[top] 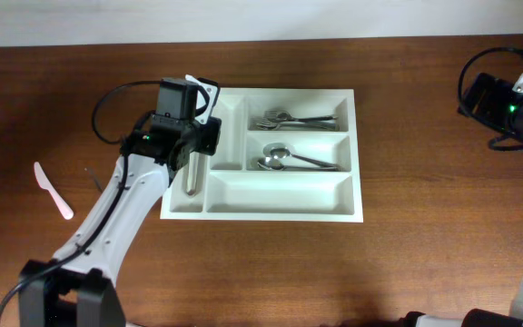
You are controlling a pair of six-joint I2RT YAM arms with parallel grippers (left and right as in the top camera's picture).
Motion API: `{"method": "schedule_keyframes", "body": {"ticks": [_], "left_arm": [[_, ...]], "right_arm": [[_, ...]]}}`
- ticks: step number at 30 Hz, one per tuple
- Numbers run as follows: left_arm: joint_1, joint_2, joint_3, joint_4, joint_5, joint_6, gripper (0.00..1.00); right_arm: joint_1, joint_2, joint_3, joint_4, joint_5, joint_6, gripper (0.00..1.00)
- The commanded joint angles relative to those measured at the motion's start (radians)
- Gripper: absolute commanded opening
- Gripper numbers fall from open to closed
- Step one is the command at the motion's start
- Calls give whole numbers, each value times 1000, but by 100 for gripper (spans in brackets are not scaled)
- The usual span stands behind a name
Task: Pack container
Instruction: 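Place the fork in the narrow left-middle compartment and release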
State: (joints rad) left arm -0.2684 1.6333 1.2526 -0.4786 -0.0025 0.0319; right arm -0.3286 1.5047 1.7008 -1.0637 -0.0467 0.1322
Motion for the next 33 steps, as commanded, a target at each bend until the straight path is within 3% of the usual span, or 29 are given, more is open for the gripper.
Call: {"method": "schedule_keyframes", "body": {"ticks": [1, 6, 33], "left_arm": [[0, 65, -1, 15, 15, -100, 2], [-1, 149, -1, 49, 90, -99, 2], [-50, 200, 3, 100, 79, -127, 2]], "right_arm": [[-6, 2, -5, 1, -5, 8, 99], [-6, 2, -5, 1, -5, 8, 99], [-6, 2, -5, 1, -5, 8, 99]]}}
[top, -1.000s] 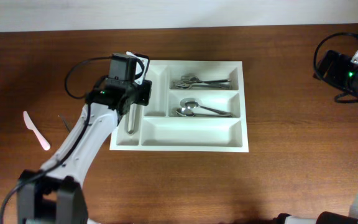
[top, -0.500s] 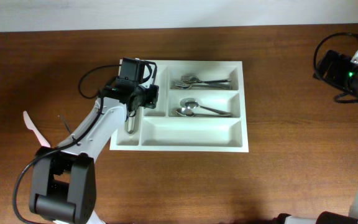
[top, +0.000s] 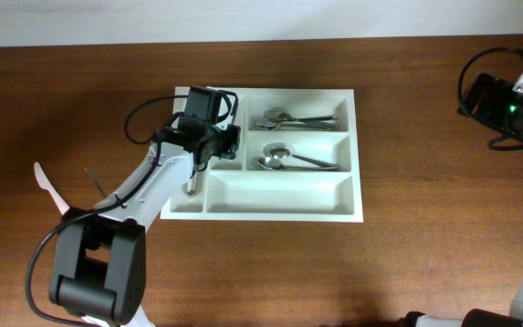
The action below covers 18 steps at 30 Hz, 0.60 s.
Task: Pack container
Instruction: 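Place the fork in the narrow left-middle compartment and release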
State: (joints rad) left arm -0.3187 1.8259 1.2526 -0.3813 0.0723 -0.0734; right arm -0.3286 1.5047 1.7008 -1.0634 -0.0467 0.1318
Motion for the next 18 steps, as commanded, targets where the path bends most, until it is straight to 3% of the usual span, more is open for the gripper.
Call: {"method": "schedule_keyframes", "body": {"ticks": [1, 9, 14, 18], "left_arm": [[1, 9, 3, 0, -3, -33, 2], [8, 6, 21, -33, -8, -39, 33], [59, -36, 151, -194, -66, -38, 35], [121, -97, 294, -391, -201, -38, 38]], "right_arm": [[-6, 2, -5, 1, -5, 8, 99], [-6, 2, -5, 1, -5, 8, 99], [-6, 2, -5, 1, -5, 8, 99], [-6, 2, -5, 1, -5, 8, 99]]}}
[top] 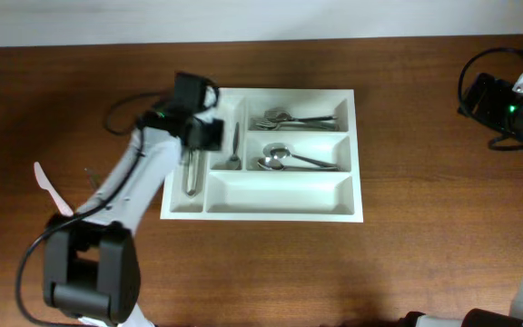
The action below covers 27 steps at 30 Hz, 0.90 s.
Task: Pack container
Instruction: 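Place the fork in the narrow left-middle compartment and release, then return the left gripper over the metal spoon left of the tray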
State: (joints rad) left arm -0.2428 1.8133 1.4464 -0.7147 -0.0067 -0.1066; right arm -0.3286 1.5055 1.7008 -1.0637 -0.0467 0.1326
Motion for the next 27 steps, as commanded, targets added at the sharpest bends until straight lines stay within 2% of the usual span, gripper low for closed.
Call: {"method": "schedule_keyframes", "body": {"ticks": [1, 4, 7, 14, 19, 25, 27], "left_arm": [[60, -97, 119, -93, -154, -5, 41], [121, -131, 135, -180, -224, -6, 55], [197, -125, 124, -270, -226, -48, 59], [398, -117, -24, -338, -201, -264, 59], [489, -117, -163, -338, -143, -269, 58], [501, -117, -322, -253, -144, -269, 57], [501, -117, -363, -209, -144, -221, 55]], "right_arm": [[-6, 1, -5, 1, -5, 8, 99], [-6, 1, -5, 1, -5, 7, 99], [-6, 1, -5, 1, -5, 7, 99], [-6, 1, -5, 1, -5, 7, 99], [-6, 1, -5, 1, -5, 7, 99], [-6, 1, -5, 1, -5, 7, 99], [-6, 1, -5, 1, -5, 8, 98]]}}
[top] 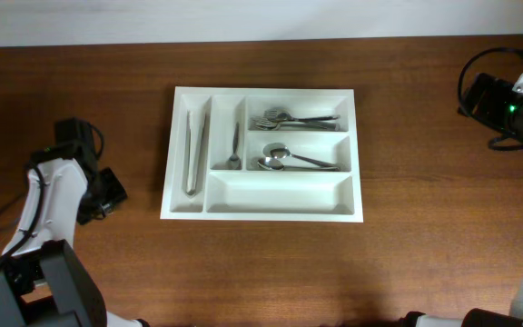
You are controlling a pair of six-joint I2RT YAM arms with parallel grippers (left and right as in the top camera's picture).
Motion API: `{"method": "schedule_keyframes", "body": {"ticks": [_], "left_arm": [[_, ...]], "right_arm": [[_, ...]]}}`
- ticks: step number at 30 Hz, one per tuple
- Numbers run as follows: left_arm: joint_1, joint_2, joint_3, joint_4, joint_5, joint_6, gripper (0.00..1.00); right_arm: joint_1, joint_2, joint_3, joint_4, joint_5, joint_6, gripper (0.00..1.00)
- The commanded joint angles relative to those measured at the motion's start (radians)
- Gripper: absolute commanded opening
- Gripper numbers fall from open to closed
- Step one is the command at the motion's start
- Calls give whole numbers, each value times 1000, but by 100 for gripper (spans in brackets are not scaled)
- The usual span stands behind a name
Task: Pack container
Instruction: 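Return the left gripper over the metal spoon left of the tray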
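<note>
A white cutlery tray [360, 154] lies mid-table in the overhead view. Its left slot holds metal tongs [192, 150]. A single small utensil [233, 145] is in the narrow second slot. Forks [293, 119] fill the upper right slot and spoons [289, 161] the one below; the long front slot is bare. My left gripper [105, 189] hangs low over the table, well left of the tray, its jaws too small to read. My right gripper [502, 104] stays at the far right edge, fingers not discernible.
The left arm's white link [48, 195] crosses the table's left side, and a black cable [3, 213] loops beside it. The right arm's black cable [466, 82] arcs near the far right edge. Brown wood surrounds the tray.
My left gripper was over the tray's upper left corner; it is now down at the table's left side, away from the tray. The white plastic knife there no longer shows. The tray's contents are unchanged.
First my left gripper hovered over the tray's narrow second slot, whose visible lower part was bare. It stayed over that slot, then stood shifted left with a small utensil lying in the slot. Now it is far left of the tray. The right arm never moved.
</note>
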State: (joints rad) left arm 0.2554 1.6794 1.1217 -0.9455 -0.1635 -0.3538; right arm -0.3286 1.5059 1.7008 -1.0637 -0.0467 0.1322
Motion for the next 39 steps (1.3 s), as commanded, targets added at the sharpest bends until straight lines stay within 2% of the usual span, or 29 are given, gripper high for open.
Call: {"method": "schedule_keyframes", "body": {"ticks": [1, 3, 6, 11, 27, 35, 39], "left_arm": [[3, 16, -55, 47, 13, 75, 54], [3, 16, -78, 80, -3, 151, 54], [3, 16, -92, 94, -65, 151, 54], [-5, 29, -95, 121, -109, 214, 41], [-210, 141, -95, 146, -442, 213, 42], [-220, 141, -95, 166, -507, 217, 41], [-220, 142, -95, 188, -506, 258, 41]], "right_arm": [[-6, 0, -5, 1, -5, 8, 99], [-6, 0, -5, 1, -5, 8, 99], [-6, 0, -5, 1, -5, 8, 99], [-6, 0, -5, 1, -5, 8, 99], [-6, 0, -5, 1, -5, 8, 99], [-6, 0, -5, 1, -5, 8, 99], [-6, 0, -5, 1, -6, 8, 99]]}}
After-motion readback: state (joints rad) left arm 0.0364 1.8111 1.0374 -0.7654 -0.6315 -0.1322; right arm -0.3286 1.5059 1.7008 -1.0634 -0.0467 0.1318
